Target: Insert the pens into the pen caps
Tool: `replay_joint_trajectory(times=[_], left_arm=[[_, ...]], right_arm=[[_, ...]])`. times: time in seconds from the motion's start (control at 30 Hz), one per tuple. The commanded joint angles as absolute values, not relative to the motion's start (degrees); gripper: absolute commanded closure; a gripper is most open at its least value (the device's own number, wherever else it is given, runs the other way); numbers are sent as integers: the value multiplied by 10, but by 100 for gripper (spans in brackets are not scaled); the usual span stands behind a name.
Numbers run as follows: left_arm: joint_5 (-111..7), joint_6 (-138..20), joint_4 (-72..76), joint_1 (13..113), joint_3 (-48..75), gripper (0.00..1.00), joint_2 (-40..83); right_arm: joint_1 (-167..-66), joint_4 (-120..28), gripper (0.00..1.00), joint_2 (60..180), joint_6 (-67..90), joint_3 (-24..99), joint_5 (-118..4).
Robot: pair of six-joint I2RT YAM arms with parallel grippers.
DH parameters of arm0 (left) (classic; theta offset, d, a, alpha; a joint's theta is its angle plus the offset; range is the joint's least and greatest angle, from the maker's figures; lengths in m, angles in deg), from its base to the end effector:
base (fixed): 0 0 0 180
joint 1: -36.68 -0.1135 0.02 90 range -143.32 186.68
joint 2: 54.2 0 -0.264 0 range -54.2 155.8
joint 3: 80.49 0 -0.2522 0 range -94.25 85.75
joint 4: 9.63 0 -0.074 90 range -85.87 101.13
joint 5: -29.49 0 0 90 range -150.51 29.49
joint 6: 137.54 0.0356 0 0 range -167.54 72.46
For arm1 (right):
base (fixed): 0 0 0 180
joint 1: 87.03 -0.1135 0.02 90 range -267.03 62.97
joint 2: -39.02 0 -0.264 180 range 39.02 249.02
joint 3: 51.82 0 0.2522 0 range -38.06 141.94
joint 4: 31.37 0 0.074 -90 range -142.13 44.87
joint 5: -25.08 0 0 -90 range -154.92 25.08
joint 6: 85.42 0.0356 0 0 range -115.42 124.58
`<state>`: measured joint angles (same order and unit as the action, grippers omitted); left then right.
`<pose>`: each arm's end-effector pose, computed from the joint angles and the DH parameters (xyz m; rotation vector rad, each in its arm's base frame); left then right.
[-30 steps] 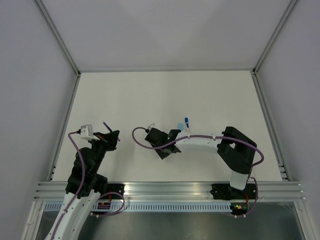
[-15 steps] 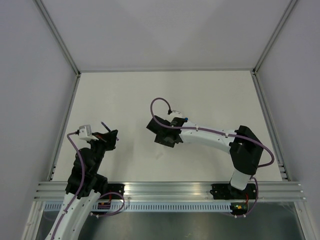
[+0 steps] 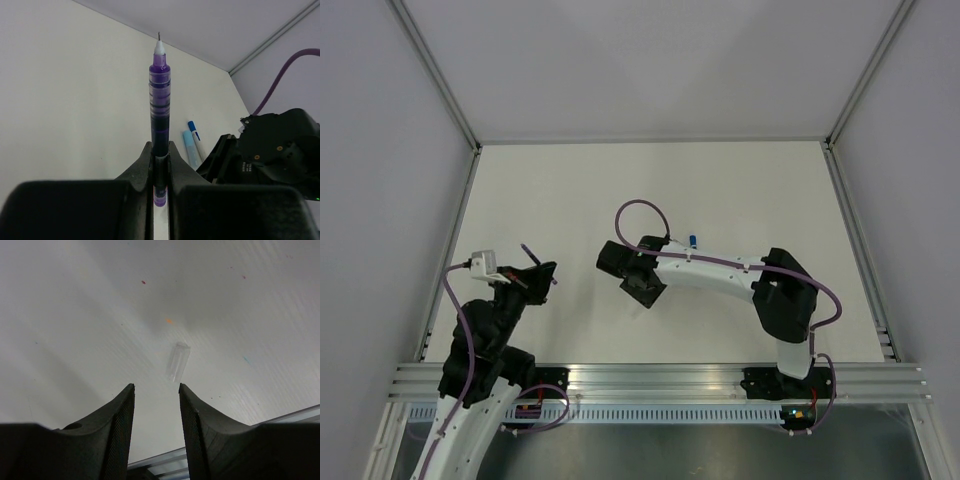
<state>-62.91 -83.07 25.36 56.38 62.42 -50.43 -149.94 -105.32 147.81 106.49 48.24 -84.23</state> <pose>0.0728 -0.0245 0.2662 -0.2599 1.6260 -0.7106 0.1781 0.3223 0.2184 0.9596 2.6188 0.1142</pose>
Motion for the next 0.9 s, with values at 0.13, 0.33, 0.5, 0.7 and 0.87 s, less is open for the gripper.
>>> replay_joint_trajectory(times=[0.13, 0.33, 0.5, 0.7, 0.87], left_arm=[[-587, -833, 284, 563, 607, 98, -536], [-585, -833, 286, 563, 607, 98, -536], [-584, -835, 287, 563, 610, 98, -537], [-587, -835, 288, 563, 609, 98, -536], [-588, -841, 290, 563, 614, 98, -555]], right_arm=[[-1502, -1066, 53, 1520, 1114, 499, -858], [-1502, -1042, 54, 1541, 1124, 492, -840], [-1502, -1046, 54, 1562, 1129, 491, -821], [-1501, -1055, 55, 1567, 1131, 482, -815], [-1502, -1045, 58, 1593, 1109, 479, -797]])
